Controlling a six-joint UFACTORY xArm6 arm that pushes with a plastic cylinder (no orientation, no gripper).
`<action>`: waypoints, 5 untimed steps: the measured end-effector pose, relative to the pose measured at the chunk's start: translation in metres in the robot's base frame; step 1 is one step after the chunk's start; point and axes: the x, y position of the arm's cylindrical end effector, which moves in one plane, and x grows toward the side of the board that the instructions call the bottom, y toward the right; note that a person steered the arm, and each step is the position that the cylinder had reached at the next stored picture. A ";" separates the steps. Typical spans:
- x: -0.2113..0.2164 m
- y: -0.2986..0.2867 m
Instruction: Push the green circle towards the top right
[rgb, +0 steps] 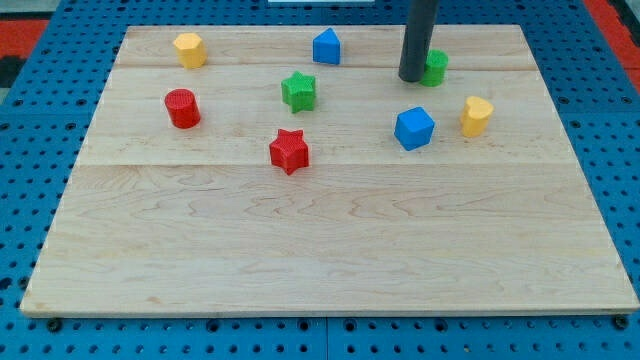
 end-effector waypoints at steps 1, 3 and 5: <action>0.022 -0.004; -0.024 0.031; -0.022 0.040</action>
